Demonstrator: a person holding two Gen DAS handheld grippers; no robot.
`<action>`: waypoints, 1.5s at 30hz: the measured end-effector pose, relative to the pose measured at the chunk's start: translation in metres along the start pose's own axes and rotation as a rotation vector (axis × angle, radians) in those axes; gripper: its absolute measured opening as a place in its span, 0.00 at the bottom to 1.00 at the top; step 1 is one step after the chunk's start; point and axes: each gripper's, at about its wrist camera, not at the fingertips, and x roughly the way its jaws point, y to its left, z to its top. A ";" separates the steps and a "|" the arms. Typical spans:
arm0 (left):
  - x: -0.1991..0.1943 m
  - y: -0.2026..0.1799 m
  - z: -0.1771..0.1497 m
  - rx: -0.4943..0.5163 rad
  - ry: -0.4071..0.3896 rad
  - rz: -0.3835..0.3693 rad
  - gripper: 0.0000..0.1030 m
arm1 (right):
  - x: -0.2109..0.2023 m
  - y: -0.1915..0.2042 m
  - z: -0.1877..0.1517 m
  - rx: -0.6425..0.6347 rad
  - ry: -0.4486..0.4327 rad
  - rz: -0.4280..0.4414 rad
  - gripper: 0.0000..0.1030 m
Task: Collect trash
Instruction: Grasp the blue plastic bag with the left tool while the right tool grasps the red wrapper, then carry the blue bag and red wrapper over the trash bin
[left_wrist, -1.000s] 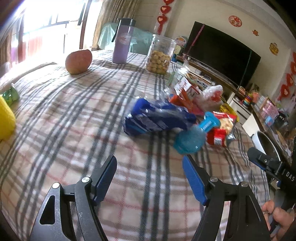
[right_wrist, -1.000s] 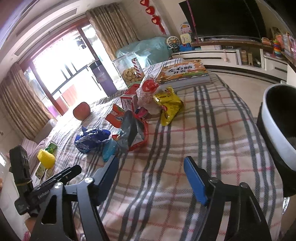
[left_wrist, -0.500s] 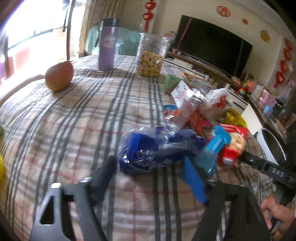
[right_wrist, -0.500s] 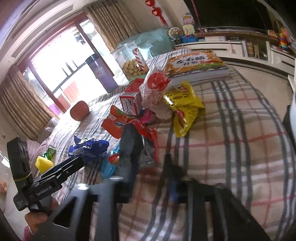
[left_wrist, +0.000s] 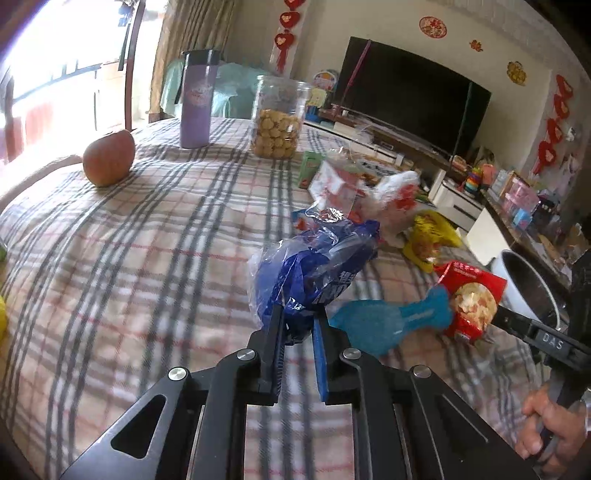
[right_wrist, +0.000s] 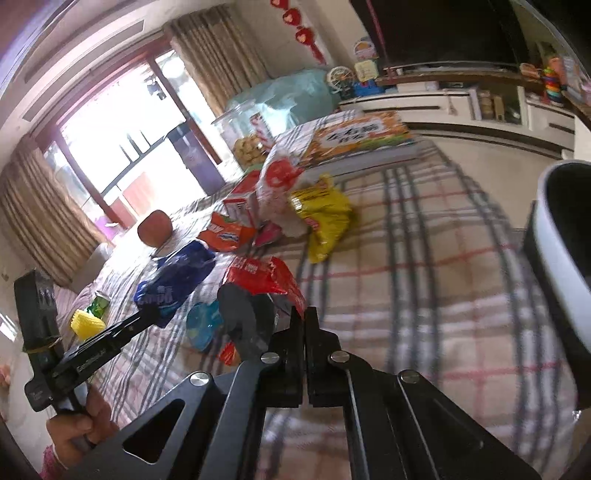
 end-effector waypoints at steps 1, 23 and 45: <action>-0.002 -0.005 -0.002 0.005 0.000 -0.008 0.12 | -0.004 -0.003 0.000 0.004 -0.006 -0.005 0.00; 0.003 -0.097 -0.016 0.131 0.029 -0.169 0.11 | -0.086 -0.066 -0.005 0.094 -0.125 -0.097 0.00; 0.031 -0.180 -0.008 0.240 0.048 -0.272 0.11 | -0.147 -0.133 -0.004 0.191 -0.217 -0.207 0.00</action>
